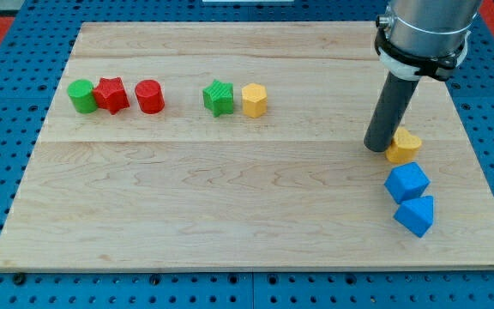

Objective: Place the hexagon above the heart

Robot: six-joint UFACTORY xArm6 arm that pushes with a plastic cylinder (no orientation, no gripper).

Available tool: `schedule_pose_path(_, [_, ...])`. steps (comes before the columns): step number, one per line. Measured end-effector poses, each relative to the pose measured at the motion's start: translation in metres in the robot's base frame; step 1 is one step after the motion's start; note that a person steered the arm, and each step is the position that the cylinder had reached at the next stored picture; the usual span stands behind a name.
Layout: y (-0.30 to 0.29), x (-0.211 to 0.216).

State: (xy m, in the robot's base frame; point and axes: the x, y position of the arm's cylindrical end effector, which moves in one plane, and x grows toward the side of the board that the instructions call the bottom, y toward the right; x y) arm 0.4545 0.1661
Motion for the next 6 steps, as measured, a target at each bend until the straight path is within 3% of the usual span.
schedule_pose_path(2, [-0.007, 0.000])
schedule_pose_path(4, [-0.138, -0.003])
schedule_pose_path(5, [-0.200, -0.036])
schedule_pose_path(6, [-0.189, -0.077])
